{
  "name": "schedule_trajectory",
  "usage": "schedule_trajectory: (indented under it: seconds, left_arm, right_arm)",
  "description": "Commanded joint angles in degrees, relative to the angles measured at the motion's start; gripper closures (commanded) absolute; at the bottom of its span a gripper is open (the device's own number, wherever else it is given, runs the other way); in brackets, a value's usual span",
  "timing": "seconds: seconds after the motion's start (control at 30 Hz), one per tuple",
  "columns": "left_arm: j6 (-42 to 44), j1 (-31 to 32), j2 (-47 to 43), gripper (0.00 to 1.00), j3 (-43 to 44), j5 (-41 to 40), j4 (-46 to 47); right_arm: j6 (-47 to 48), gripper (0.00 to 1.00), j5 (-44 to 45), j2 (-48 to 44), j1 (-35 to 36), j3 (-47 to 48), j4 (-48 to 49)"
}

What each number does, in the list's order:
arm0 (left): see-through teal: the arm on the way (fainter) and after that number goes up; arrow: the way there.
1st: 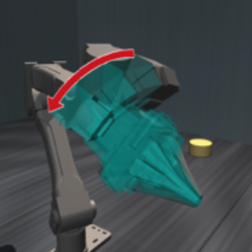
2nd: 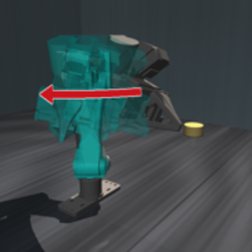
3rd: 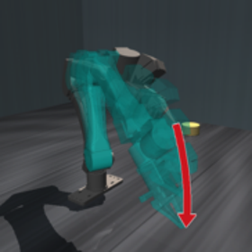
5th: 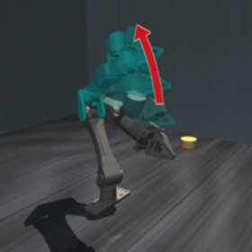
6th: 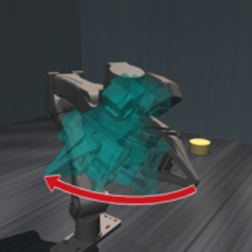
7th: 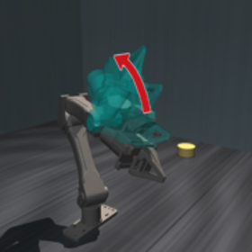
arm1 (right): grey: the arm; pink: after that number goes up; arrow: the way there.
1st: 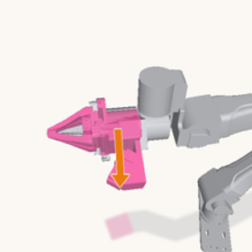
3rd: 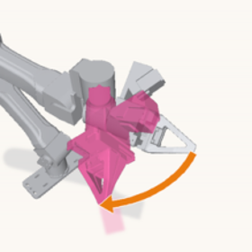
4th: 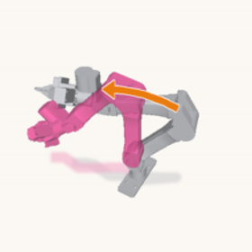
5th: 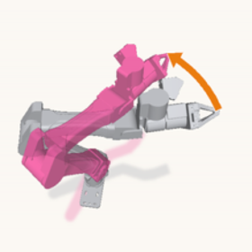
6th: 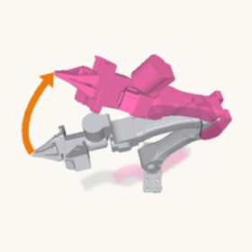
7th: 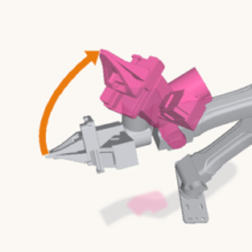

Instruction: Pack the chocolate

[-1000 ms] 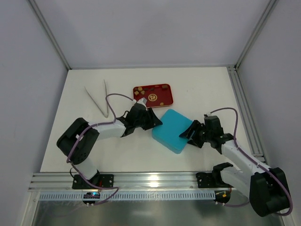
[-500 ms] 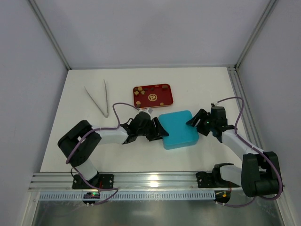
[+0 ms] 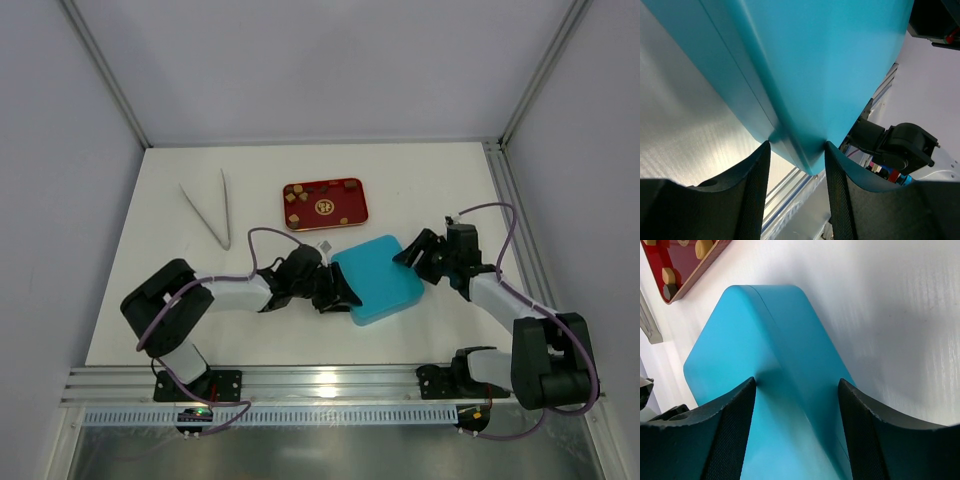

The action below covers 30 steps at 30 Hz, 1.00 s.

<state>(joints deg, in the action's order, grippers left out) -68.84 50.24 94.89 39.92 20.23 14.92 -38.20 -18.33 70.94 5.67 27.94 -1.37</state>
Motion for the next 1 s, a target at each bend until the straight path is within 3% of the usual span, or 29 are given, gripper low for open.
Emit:
schedule_trajectory:
  seconds: [0.0, 0.3, 0.5, 0.97]
  left_arm:
    - [6.61, -1.19, 2.59, 0.58, -2.93, -8.44, -22.29]
    - [14.25, -7.08, -4.71, 0.53, 2.61, -9.86, -32.23]
    - [18.82, -8.84, -7.52, 0.48, 7.88, -10.47, -37.32]
    - [31.21, -11.92, -19.83, 0.38, 30.38, -14.69, -52.62]
  right_arm:
    - [2.95, 0.34, 1.10, -0.71, 1.18, -2.98, -12.60]
    - [4.18, 0.32, 2.07, -4.23, 1.10, 0.00, -17.17]
    - [5.23, 0.25, 3.30, -6.42, 1.18, 4.57, -20.68]
    - [11.30, 0.02, 3.30, -15.03, 1.18, 26.71, -31.15]
